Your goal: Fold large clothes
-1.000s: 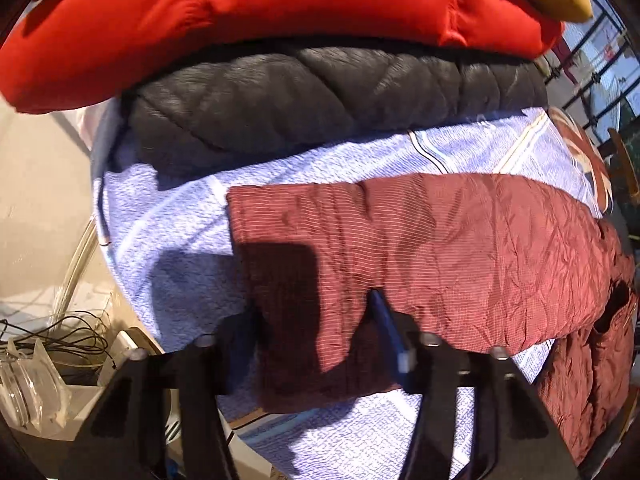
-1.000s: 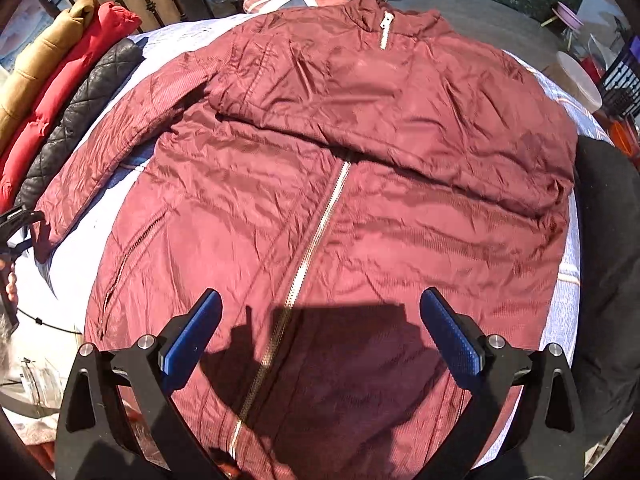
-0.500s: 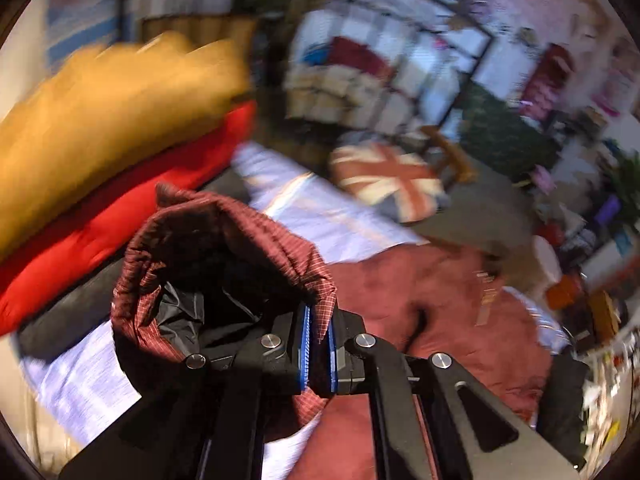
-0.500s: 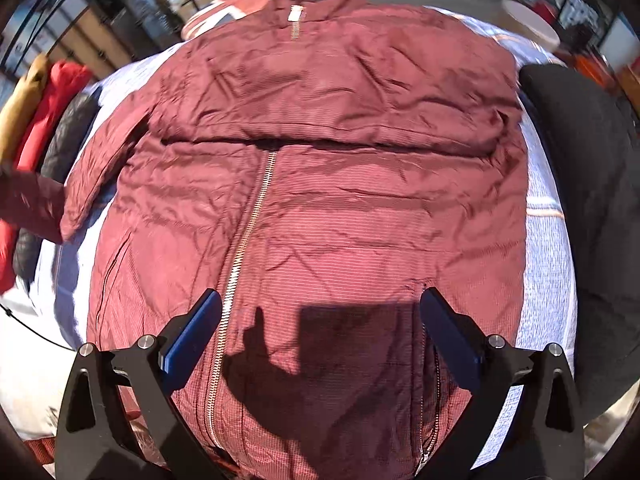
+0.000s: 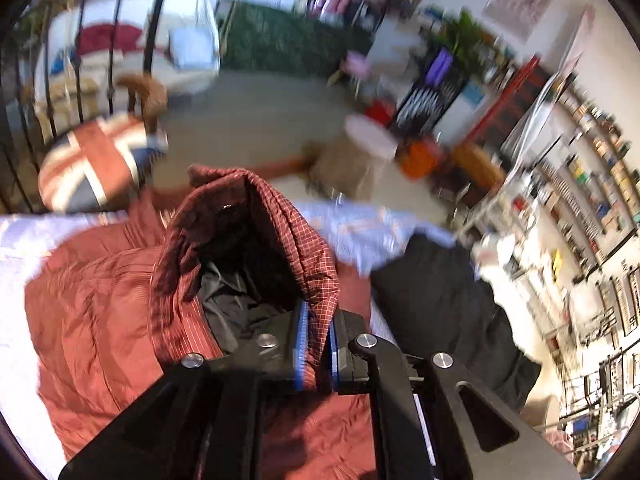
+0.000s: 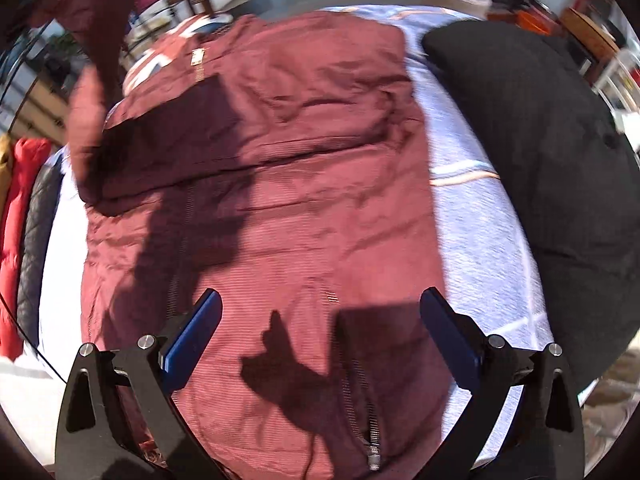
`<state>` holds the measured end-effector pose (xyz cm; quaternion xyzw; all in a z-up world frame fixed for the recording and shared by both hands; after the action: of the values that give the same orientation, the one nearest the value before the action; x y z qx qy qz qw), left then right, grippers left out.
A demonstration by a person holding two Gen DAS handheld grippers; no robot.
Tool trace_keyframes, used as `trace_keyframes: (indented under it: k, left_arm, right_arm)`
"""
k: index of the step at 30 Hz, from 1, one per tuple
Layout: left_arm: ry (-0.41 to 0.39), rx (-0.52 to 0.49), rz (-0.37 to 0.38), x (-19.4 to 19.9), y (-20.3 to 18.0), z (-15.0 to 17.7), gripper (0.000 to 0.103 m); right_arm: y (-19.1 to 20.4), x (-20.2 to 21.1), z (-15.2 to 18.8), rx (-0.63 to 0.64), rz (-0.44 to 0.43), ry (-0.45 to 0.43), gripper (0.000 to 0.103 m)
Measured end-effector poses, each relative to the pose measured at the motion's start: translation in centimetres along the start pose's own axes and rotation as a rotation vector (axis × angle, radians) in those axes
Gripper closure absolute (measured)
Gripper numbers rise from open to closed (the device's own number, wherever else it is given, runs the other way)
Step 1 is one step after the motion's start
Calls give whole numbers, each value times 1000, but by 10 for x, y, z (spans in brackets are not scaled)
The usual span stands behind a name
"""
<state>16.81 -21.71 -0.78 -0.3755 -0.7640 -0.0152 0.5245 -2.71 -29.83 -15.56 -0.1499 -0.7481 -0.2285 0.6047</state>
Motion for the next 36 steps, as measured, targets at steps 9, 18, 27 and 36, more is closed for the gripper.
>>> trace_keyframes:
  k: [9, 18, 27, 36]
  left_arm:
    - [21, -57, 14, -10, -2, 28, 16]
    - [48, 88, -310, 9, 131, 69, 14]
    - [205, 191, -435, -24, 228, 76, 14]
    - [307, 270, -392, -64, 271, 77, 5]
  right_arm:
    - [-27, -7, -14, -50, 28, 12, 5]
    - [29, -4, -71, 114, 9, -61, 5]
    - [90, -36, -140, 304, 43, -106, 5]
    - [81, -106, -171, 280, 118, 48, 5]
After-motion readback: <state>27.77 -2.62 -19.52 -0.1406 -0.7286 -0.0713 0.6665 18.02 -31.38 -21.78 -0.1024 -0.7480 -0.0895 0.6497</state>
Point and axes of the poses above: each gripper's, at about its wrist camera, not at the fingertips, and x roughly against the way its jaws point, y to its left, z to its underside, the point moved 2 cm from there along -x, roughly the way its jaws point, and after that the axes turned 6 degrees about y, right-handed, at the moved point
